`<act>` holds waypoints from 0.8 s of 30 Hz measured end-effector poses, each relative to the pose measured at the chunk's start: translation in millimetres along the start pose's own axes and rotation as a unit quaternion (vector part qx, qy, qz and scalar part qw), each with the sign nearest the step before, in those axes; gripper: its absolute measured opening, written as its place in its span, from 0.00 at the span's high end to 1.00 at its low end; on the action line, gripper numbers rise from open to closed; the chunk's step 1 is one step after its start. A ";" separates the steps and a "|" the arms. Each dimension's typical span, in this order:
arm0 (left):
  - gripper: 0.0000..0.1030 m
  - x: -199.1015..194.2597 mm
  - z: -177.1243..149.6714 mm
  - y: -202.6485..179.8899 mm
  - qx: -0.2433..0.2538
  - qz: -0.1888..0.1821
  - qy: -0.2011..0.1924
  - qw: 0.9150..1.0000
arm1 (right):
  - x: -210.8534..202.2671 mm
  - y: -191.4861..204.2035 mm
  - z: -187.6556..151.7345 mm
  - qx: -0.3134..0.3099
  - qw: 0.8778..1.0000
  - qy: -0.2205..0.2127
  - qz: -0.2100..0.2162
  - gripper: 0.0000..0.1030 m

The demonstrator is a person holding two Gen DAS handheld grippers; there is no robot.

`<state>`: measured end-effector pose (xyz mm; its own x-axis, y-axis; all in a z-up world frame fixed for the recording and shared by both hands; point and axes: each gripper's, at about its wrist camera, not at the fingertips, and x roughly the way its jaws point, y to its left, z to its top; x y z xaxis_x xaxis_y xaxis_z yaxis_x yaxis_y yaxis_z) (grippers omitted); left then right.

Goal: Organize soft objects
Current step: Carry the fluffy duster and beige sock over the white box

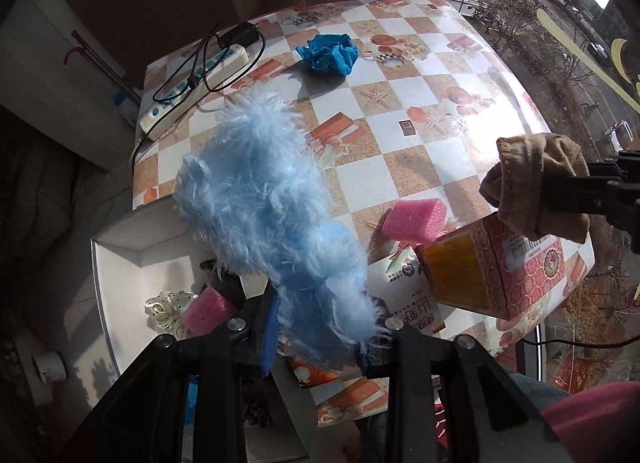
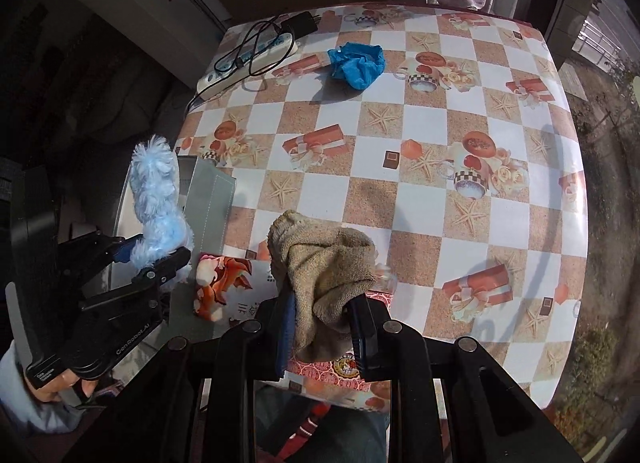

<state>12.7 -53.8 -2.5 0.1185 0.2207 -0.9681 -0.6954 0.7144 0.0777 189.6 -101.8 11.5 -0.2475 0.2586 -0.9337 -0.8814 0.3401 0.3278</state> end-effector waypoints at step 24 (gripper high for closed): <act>0.67 -7.7 -85.4 108.5 -0.159 0.028 -0.008 0.987 | 45.0 158.8 -30.0 -0.203 0.975 0.090 0.027 0.75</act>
<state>-124.2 -34.7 -7.0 0.0825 0.2656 -0.9605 -0.8879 0.4573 0.0501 26.4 -63.2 17.3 -0.3320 0.0912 -0.9389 -0.9428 -0.0655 0.3270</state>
